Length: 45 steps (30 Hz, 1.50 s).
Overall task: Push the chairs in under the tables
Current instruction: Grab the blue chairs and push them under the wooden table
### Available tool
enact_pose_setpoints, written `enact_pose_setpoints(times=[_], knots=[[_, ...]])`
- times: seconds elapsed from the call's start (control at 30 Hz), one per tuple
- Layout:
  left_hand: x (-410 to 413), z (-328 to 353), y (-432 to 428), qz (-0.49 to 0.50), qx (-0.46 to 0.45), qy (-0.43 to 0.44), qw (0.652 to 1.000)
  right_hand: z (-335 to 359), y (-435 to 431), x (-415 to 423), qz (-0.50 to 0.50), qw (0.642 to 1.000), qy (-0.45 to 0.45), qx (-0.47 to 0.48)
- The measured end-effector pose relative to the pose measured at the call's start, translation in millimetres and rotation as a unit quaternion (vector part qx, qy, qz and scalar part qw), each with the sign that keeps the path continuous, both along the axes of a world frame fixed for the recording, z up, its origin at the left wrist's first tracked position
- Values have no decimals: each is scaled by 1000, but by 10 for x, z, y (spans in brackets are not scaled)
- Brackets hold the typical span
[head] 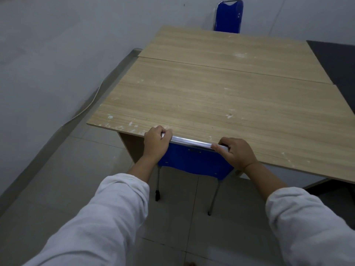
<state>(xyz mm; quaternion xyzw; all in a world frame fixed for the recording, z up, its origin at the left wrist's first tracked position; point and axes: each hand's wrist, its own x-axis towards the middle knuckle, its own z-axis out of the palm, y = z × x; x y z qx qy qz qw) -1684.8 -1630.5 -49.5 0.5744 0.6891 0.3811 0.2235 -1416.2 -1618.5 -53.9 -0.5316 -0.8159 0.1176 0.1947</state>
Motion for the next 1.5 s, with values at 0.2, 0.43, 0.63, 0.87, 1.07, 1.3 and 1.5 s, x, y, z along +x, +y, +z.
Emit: enact_pose_setpoints(times=[0.2,0.43,0.63,0.87,1.07,1.3,1.5], knots=[[-127,73,5,-57,-96,5,994,157,-20,-81,31,989,-7,-142],[-372,308,33,-136,-202,9,970,383,112,-417,-8,963,-46,-266],[-1185,439,216,-98,-200,69,972,630,416,-1444,13,969,2,-247],[-2833,813,608,-57,-171,107,978,823,904,-3124,51,978,16,-200],[-4047,1078,889,-49,-167,143,974,892,1374,-4303,54,986,-12,-158],[-5189,1364,1444,-45,-147,193,969,1100,2138,-5426,77,988,-41,-128],[-5828,1322,2132,-59,-144,203,967,1080,2951,-6163,74,991,-45,-101]])
